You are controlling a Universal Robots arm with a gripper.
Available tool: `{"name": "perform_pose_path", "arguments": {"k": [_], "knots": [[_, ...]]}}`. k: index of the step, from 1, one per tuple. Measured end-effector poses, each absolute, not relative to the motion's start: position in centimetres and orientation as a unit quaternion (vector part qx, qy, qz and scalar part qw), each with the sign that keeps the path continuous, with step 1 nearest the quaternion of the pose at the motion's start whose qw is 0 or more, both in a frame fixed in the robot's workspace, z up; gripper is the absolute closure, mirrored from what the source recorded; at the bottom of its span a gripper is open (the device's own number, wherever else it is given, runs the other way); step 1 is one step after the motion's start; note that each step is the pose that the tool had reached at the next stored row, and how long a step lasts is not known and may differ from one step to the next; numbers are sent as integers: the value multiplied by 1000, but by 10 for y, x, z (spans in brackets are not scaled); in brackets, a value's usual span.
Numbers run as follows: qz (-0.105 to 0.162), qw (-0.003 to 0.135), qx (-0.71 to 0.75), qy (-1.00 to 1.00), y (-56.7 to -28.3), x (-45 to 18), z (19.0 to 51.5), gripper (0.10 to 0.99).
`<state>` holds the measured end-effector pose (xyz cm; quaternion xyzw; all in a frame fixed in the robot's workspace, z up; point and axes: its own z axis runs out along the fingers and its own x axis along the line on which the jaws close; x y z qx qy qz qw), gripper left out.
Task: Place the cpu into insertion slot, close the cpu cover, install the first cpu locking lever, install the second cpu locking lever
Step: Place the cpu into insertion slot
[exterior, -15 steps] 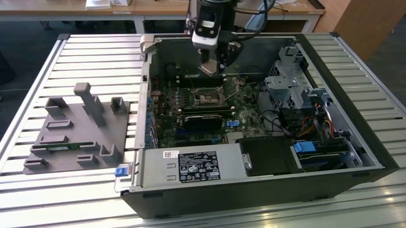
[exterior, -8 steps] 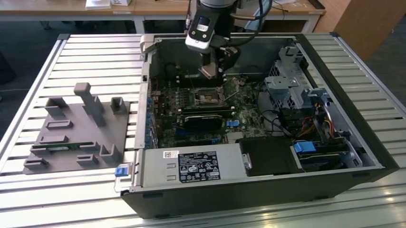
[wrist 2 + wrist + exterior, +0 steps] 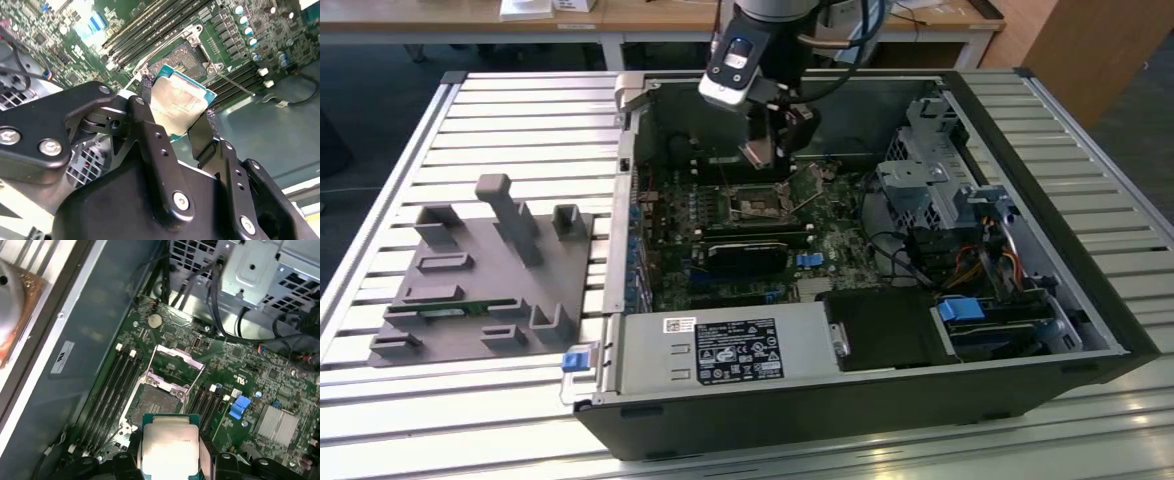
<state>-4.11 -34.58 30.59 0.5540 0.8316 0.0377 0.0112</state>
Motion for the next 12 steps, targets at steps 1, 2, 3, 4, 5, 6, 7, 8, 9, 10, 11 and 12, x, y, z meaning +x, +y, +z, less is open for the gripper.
{"name": "perform_pose_path", "arguments": {"k": [1, 2, 3, 4, 5, 6, 7, 8, 9, 10, 11, 12], "knots": [[38, 11, 560, 827, -346, -41, 305, 545], [38, 12, 566, 823, -346, -41, 305, 545], [37, 12, 573, 819, -346, -41, 304, 545], [37, 12, 578, 815, -346, -41, 304, 545], [37, 13, 585, 810, -346, -41, 304, 545], [37, 13, 591, 806, -346, -41, 303, 545], [37, 13, 598, 801, -346, -41, 303, 545], [37, 14, 604, 796, -346, -41, 302, 545], [37, 14, 610, 791, -346, -41, 302, 545], [37, 14, 616, 787, -346, -41, 302, 545], [37, 14, 622, 782, -346, -41, 302, 545], [36, 15, 628, 777, -346, -41, 302, 545]]}}
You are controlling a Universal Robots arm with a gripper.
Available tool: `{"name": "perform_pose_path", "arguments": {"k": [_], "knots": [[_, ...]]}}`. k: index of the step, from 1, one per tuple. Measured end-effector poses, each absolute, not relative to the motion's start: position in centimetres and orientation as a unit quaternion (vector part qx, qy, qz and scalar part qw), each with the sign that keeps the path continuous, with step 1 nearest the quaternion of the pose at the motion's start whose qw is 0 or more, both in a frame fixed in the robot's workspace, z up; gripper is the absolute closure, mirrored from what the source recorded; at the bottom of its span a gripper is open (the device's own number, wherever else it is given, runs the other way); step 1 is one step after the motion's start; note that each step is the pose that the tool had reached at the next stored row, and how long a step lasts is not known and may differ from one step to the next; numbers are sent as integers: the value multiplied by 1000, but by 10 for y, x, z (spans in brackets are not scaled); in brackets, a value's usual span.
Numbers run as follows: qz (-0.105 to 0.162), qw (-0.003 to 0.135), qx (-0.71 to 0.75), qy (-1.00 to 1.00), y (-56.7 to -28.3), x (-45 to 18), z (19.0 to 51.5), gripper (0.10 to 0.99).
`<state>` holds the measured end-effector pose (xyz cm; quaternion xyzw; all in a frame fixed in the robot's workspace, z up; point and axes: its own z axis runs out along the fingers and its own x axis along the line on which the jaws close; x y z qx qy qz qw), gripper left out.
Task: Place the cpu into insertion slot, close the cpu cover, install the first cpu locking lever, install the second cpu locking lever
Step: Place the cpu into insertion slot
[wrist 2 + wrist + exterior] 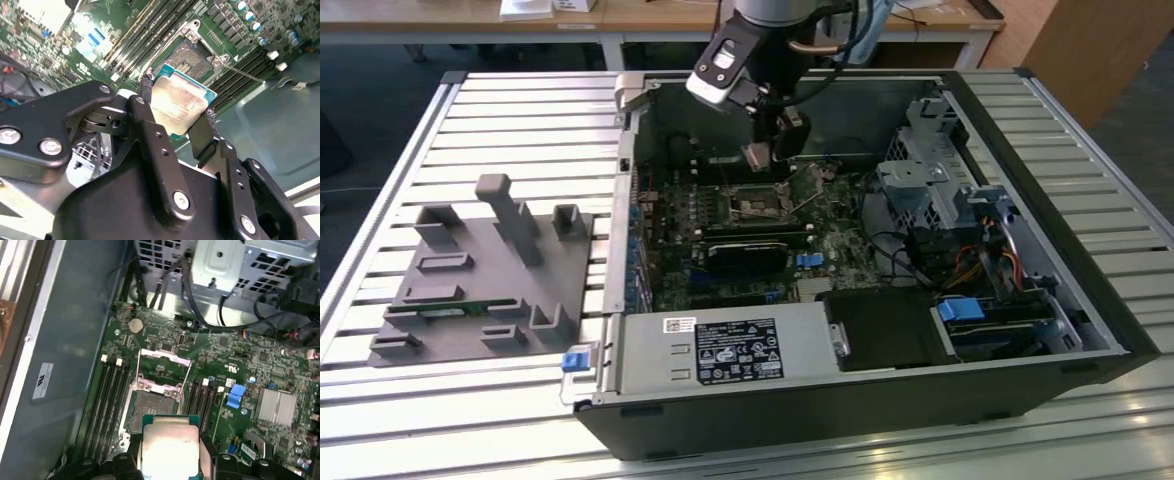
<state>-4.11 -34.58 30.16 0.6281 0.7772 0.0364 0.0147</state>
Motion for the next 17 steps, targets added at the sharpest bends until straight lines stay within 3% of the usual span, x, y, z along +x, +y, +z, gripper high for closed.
{"name": "perform_pose_path", "arguments": {"k": [17], "knots": [[29, 22, 688, 725, -346, -41, 286, 545]]}}
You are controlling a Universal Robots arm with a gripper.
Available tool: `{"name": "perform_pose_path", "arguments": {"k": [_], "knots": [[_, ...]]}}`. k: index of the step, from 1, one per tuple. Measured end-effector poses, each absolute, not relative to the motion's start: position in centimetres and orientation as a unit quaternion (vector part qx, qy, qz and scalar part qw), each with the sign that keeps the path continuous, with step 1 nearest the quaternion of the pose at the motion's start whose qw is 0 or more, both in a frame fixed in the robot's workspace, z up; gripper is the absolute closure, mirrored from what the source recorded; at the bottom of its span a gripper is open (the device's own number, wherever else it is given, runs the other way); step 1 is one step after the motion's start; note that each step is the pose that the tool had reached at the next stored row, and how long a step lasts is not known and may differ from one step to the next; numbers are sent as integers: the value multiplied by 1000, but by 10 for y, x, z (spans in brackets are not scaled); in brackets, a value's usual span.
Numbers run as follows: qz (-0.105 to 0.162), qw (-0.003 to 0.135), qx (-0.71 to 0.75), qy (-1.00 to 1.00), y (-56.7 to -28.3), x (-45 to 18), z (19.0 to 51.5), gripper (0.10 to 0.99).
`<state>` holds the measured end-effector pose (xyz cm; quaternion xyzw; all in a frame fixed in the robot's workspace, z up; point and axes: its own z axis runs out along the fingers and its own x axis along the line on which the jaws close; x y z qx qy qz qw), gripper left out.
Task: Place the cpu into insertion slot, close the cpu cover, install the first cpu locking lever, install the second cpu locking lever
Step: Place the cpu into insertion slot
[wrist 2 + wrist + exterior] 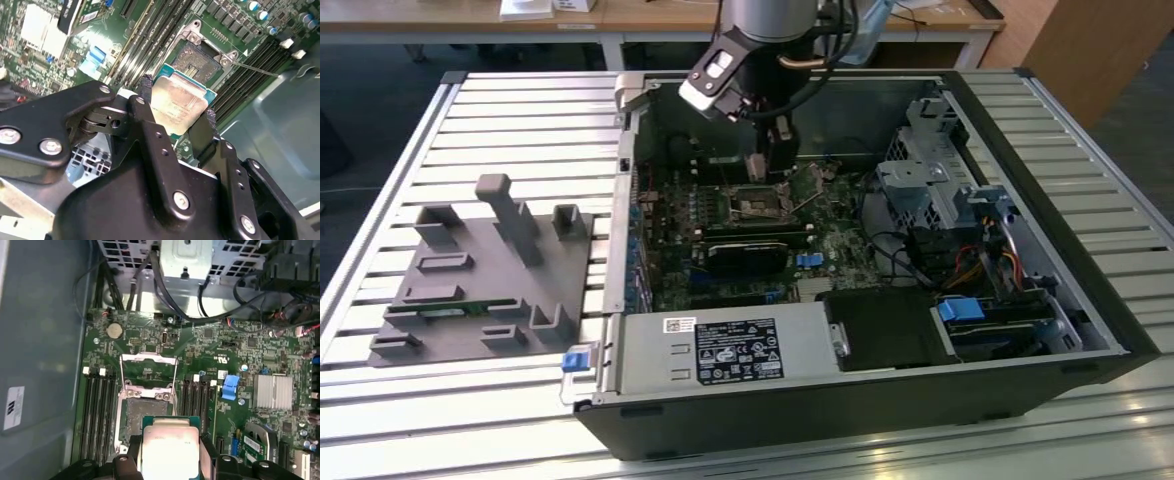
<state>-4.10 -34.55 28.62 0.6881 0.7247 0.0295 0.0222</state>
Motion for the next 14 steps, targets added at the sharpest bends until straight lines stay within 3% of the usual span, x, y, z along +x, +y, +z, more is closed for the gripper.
{"name": "perform_pose_path", "arguments": {"k": [14], "knots": [[26, 25, 691, 722, -341, -41, 263, 545]]}}
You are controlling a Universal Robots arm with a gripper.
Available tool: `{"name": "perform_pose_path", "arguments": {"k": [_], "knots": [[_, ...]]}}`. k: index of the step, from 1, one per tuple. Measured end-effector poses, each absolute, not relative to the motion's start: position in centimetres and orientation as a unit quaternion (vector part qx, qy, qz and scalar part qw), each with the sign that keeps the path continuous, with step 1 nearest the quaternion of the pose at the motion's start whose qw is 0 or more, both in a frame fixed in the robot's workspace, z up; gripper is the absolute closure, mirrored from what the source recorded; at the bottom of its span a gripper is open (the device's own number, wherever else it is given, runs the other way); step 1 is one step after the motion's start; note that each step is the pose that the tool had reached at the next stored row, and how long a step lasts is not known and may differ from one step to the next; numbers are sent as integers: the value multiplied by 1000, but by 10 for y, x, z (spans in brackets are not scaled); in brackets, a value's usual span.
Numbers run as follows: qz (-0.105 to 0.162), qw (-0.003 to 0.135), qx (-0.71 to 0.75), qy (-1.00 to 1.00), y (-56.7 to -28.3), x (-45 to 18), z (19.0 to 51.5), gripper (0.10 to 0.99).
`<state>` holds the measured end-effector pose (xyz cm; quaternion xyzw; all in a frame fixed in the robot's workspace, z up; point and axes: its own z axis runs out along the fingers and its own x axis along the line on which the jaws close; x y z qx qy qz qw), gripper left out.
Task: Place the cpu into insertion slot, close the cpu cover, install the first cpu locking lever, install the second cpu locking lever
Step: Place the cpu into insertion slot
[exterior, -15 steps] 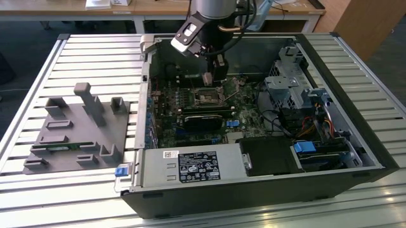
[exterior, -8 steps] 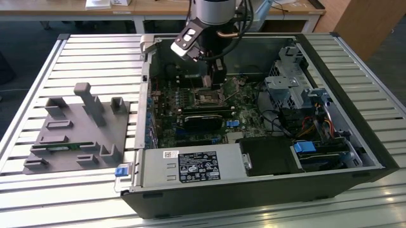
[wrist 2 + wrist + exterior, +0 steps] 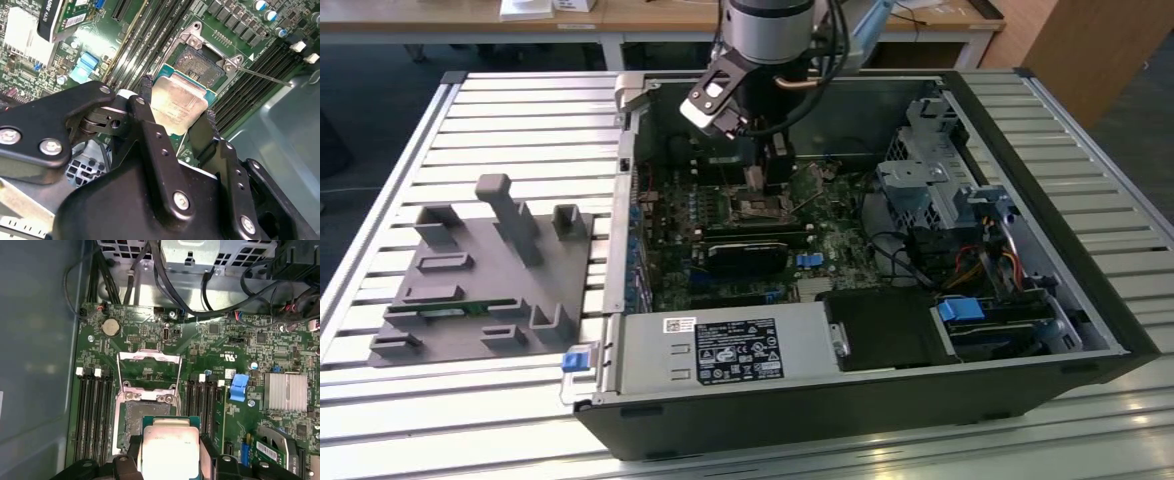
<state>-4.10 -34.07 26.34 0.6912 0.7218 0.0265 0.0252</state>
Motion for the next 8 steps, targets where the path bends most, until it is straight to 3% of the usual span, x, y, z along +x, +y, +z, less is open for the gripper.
{"name": "perform_pose_path", "arguments": {"k": [8], "knots": [[26, 25, 691, 722, -341, -42, 260, 545]]}}
